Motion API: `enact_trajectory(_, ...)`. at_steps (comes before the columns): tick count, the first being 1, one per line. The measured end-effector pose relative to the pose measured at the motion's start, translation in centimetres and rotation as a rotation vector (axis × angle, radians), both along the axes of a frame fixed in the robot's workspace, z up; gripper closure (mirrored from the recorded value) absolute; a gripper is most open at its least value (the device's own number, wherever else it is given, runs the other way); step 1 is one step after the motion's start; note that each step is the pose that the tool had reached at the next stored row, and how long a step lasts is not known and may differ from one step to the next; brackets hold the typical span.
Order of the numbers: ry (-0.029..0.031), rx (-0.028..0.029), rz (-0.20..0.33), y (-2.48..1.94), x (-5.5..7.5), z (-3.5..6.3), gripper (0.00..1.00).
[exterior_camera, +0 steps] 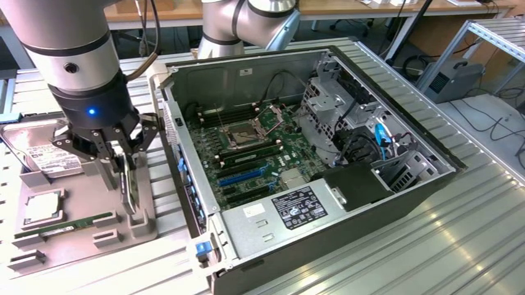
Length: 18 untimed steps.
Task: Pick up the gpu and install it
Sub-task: 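Pick up the gpu and move the gpu toward the slot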
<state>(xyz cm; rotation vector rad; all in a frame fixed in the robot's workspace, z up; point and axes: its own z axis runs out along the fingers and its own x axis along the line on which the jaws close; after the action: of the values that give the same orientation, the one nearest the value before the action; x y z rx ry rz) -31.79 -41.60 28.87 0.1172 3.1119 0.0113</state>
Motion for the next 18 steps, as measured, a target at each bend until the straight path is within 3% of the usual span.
enact_trajectory(18,-0.0001,0.0000,0.000,0.00,0.0,1.11,0.73)
